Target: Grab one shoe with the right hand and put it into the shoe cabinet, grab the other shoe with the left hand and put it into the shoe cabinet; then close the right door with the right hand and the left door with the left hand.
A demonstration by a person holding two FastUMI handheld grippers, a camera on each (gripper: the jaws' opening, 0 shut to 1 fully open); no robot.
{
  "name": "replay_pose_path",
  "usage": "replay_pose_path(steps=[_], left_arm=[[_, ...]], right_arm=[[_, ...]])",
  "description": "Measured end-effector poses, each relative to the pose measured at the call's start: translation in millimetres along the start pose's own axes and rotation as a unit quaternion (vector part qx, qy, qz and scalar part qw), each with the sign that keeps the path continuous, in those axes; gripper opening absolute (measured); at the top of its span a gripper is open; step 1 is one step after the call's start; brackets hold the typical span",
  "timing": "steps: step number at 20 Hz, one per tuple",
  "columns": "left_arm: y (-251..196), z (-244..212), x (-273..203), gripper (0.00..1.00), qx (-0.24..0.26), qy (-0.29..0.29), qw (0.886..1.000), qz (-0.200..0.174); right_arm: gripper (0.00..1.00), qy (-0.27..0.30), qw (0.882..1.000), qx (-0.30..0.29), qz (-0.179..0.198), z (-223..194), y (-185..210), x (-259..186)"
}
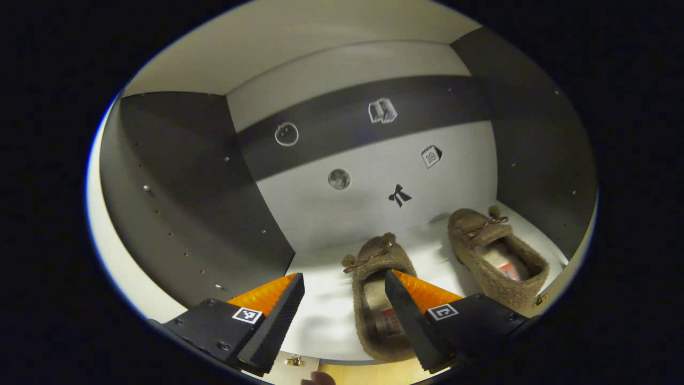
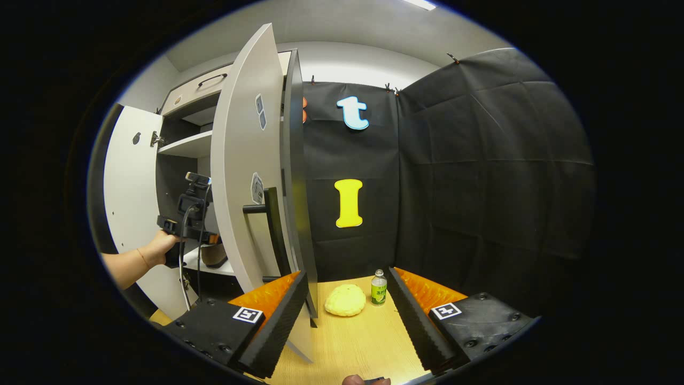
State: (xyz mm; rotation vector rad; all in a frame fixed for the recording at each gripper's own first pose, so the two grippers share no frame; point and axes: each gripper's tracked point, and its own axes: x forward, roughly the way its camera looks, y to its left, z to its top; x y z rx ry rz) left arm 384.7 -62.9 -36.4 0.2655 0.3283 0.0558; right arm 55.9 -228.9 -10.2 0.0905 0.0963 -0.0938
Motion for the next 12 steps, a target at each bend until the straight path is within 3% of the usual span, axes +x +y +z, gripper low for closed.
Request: replay_pose_path(steps=[5,9,12], left_arm=[[3.6,28.3,-85.8,0.96,-0.069,-0.078,0.994,-0.039],[25.6,41.8,-164.6,1.00,-0.101,-0.142,0.984,-0.042],[39.3,33.9,-213.4,0.99,-0.110,-0.160,0.980,-0.042]], right_arm=[[0.98,-0.009,1.000,0.007,-0.004,9.7,-3.0,13.2],[0.98,-0.015,1.000,0.016,-0.010,16.5,-7.3,30.7],[0.98,-0.014,1.000,0.021,-0.011,17.0,-7.1,38.2]])
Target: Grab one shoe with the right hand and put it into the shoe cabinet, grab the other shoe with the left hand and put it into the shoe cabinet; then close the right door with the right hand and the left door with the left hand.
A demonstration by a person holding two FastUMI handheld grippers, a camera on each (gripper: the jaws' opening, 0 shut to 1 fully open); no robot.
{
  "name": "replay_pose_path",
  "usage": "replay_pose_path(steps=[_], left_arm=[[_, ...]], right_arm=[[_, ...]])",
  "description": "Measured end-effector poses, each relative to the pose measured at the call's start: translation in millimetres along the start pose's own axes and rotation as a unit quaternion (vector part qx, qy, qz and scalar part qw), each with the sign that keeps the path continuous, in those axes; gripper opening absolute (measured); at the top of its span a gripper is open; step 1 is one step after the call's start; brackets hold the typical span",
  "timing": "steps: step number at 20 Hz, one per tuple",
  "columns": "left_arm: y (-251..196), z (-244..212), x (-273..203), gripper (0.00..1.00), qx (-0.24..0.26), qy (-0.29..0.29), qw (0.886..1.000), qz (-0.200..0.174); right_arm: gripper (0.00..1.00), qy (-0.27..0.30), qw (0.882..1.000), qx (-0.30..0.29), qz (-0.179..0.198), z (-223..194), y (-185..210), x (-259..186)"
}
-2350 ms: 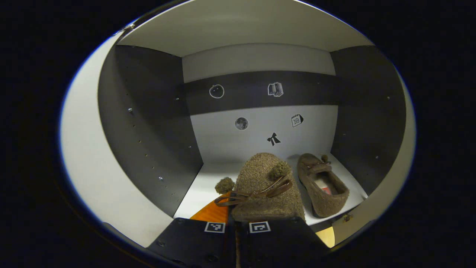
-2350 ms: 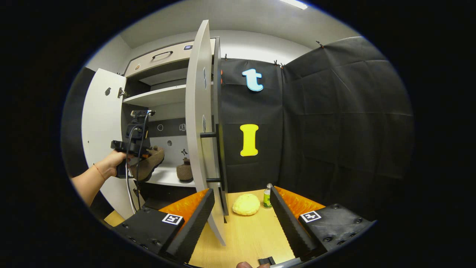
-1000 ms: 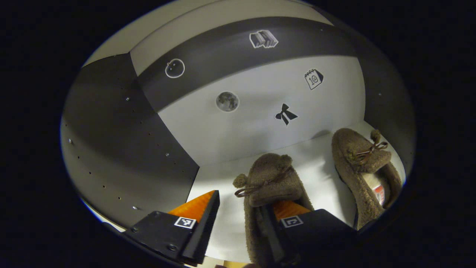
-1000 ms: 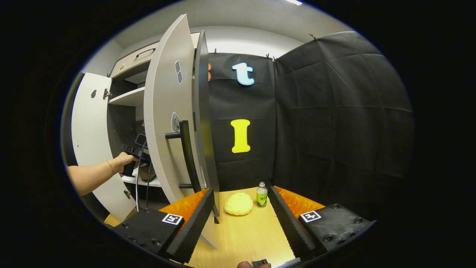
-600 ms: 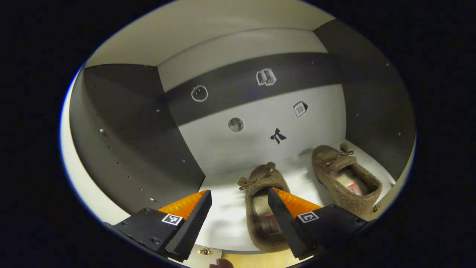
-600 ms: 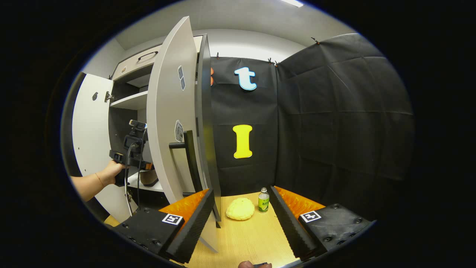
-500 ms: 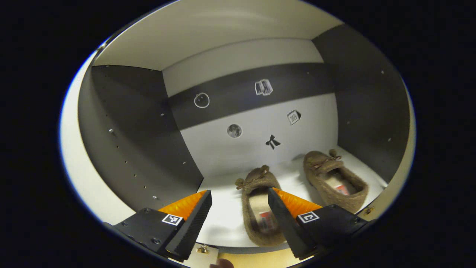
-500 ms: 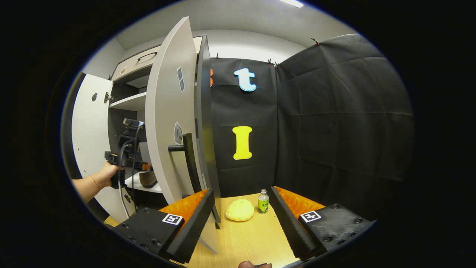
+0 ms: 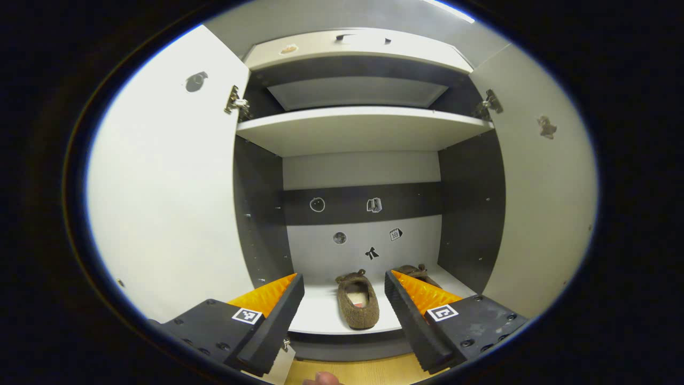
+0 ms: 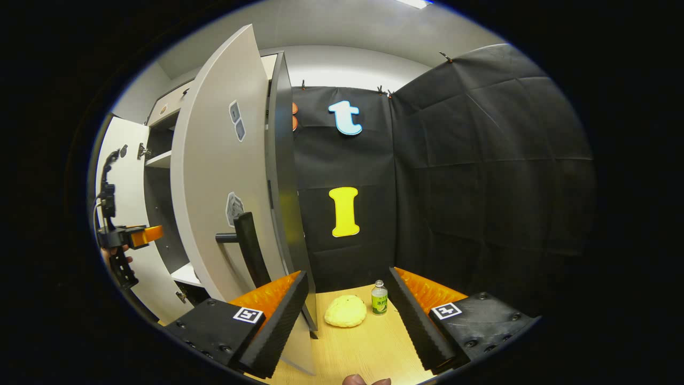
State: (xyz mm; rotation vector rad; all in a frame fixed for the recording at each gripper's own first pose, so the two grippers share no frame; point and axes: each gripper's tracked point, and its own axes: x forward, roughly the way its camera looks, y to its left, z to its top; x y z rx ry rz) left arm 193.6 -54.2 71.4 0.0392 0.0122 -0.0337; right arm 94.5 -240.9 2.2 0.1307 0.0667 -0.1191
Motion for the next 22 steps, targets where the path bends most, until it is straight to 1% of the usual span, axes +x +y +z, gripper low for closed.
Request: replay_pose_path(steps=[1,4,7,8,10,11,15,19,22], left_arm=[[3.4,-0.1,-15.5,0.96,0.000,-0.001,1.000,0.000],[10.5,-7.6,-57.3,0.96,-0.003,0.001,1.000,-0.001],[17.8,-24.7,-90.7,0.96,-0.016,0.016,1.000,-0.004],[23.9,-28.5,-100.5,0.96,-0.014,0.017,1.000,-0.002],[35.0,-37.3,-111.0,0.96,-0.001,0.016,1.000,0.005],[38.7,-42.0,-118.5,0.96,0.004,0.016,1.000,0.002],[59.1,-44.3,-145.4,0.97,0.002,0.012,1.000,-0.001],[84.5,-48.0,-160.7,0.96,-0.001,0.014,1.000,0.011],[107.2,-49.9,-170.7,0.96,-0.002,0.017,1.000,0.025]], right_arm=[[0.98,0.001,1.000,-0.001,0.000,-0.4,1.0,0.1],[0.98,0.002,1.000,-0.003,0.002,-1.2,8.3,-0.7],[0.98,0.000,1.000,-0.010,0.003,-0.1,16.8,-1.3],[0.98,-0.003,1.000,-0.016,0.000,0.9,16.9,-1.9],[0.98,-0.006,1.000,-0.014,-0.002,1.7,17.9,-3.6],[0.98,-0.005,1.000,-0.011,-0.002,1.1,19.1,-4.8],[0.98,-0.012,1.000,-0.024,0.001,1.3,30.1,-9.1],[0.98,-0.013,1.000,-0.016,0.006,-3.2,53.2,-14.2],[0.98,-0.013,1.000,-0.018,0.019,-6.6,74.7,-18.1]])
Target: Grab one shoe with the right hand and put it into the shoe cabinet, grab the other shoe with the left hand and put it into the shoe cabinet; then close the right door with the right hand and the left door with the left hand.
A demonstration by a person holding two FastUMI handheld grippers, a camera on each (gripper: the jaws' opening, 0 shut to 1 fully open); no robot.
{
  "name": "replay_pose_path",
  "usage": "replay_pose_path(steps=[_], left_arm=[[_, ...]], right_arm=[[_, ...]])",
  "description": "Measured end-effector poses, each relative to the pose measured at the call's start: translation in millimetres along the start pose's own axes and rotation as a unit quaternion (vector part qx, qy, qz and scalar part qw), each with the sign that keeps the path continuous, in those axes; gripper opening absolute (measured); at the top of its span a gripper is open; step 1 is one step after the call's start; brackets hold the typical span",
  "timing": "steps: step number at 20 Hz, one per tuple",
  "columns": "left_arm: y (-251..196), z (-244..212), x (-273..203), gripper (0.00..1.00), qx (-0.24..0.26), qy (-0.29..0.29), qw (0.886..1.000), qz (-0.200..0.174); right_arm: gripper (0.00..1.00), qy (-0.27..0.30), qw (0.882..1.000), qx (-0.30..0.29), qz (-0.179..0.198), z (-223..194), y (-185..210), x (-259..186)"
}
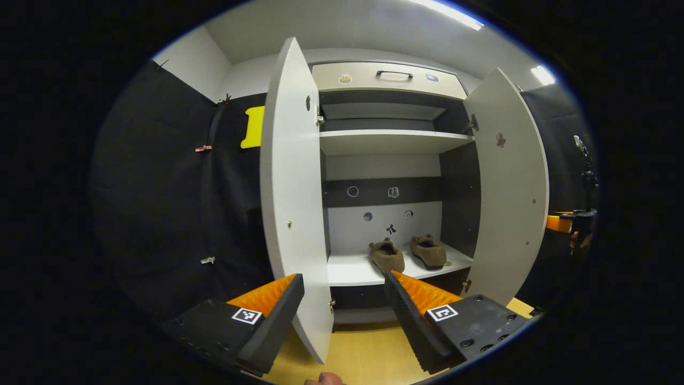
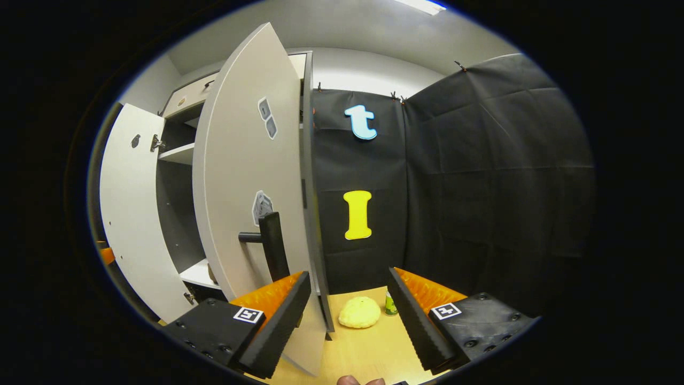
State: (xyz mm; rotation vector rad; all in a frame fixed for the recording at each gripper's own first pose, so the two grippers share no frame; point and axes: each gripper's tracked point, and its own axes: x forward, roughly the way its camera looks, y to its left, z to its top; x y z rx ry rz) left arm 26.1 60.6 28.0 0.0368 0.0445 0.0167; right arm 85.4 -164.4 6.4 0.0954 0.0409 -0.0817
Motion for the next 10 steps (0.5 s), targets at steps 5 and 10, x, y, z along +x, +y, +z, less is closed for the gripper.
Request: replay_pose_path(steps=[5,10], left_arm=[[29.6,-0.3,-7.9,0.96,-0.009,-0.002,1.000,0.024],[58.2,1.7,-14.4,0.96,-0.010,-0.005,0.999,0.049]], right_arm=[[0.98,0.003,1.000,-0.004,0.023,-3.6,32.5,-1.5],[0.98,0.008,0.998,-0.004,0.055,-9.0,72.8,4.8]])
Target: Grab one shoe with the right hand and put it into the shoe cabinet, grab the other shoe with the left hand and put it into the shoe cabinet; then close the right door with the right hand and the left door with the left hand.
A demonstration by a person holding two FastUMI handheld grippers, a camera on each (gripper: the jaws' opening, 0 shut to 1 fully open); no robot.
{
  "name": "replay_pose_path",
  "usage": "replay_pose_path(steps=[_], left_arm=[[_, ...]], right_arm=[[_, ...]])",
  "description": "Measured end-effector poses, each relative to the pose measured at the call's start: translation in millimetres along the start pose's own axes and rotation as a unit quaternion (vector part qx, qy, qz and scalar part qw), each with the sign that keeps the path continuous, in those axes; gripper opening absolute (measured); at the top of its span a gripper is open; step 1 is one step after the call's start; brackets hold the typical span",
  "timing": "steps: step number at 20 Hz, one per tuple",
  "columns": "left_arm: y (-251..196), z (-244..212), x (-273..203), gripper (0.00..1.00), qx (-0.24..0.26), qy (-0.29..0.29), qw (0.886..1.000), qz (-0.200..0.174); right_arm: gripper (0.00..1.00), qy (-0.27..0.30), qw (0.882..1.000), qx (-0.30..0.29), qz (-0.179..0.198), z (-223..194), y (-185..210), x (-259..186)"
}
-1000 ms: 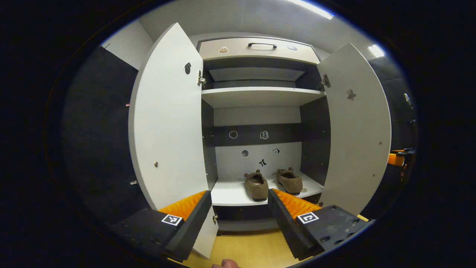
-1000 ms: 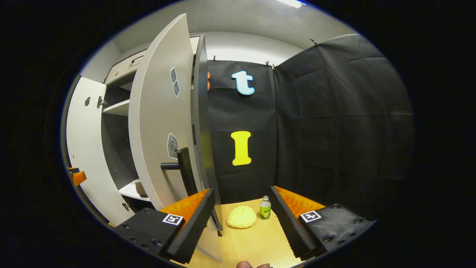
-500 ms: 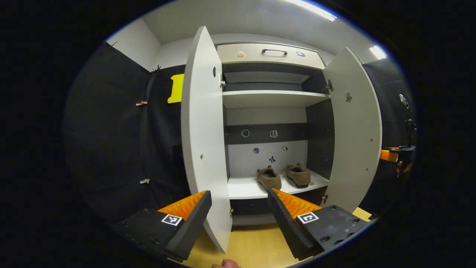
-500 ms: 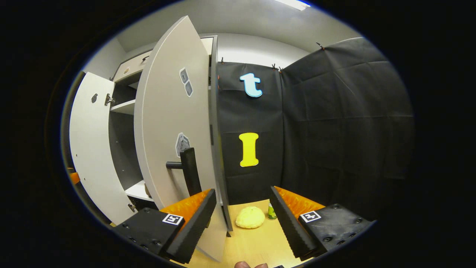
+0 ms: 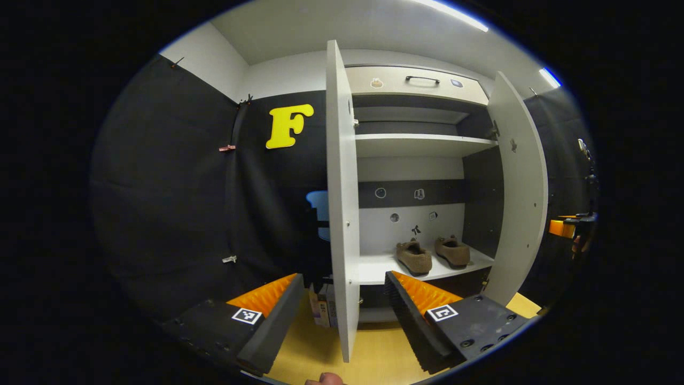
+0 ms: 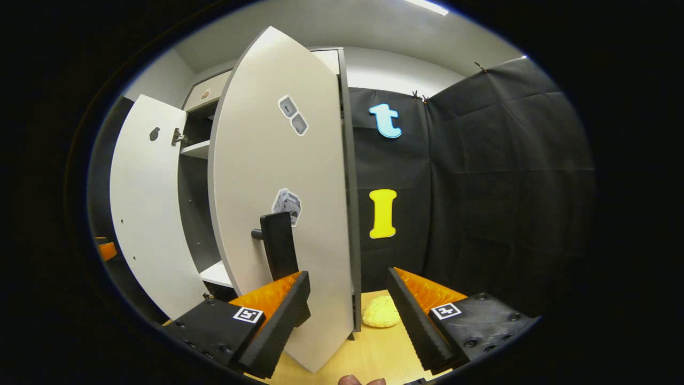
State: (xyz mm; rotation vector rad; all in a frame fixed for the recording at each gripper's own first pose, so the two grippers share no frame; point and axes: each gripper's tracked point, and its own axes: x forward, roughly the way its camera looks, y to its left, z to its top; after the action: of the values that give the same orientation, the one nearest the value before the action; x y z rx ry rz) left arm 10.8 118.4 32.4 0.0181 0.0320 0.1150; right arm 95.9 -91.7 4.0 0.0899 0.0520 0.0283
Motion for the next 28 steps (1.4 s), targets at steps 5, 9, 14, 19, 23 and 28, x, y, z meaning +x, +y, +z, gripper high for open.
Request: replay_pose_path(steps=[5,9,14,19,23,28], left_arm=[[36.7,7.4,2.3,0.96,0.007,-0.009,0.999,0.032],[72.5,18.0,19.4,0.96,0.002,-0.021,0.998,0.060],[107.3,5.4,64.1,0.96,-0.002,-0.011,0.996,0.089],[114.0,-17.8,98.6,0.97,-0.022,0.011,0.997,0.075],[100.1,-11.0,101.9,0.93,-0.013,-0.008,0.998,0.059],[81.8,-12.1,94.9,0.92,-0.013,-0.009,0.999,0.049]], right_arm=[[0.98,0.011,0.998,-0.002,0.062,-7.2,65.6,14.8],[0.98,0.001,0.994,-0.034,0.099,-8.3,101.0,7.3],[0.97,-0.001,0.992,-0.028,0.127,-7.6,123.2,-14.0],[0.97,-0.008,0.993,-0.058,0.099,-8.9,108.6,-28.1],[0.98,0.024,0.994,-0.003,0.105,-16.5,103.9,-28.0],[0.98,0.018,0.995,0.002,0.095,-9.4,88.2,-19.4]])
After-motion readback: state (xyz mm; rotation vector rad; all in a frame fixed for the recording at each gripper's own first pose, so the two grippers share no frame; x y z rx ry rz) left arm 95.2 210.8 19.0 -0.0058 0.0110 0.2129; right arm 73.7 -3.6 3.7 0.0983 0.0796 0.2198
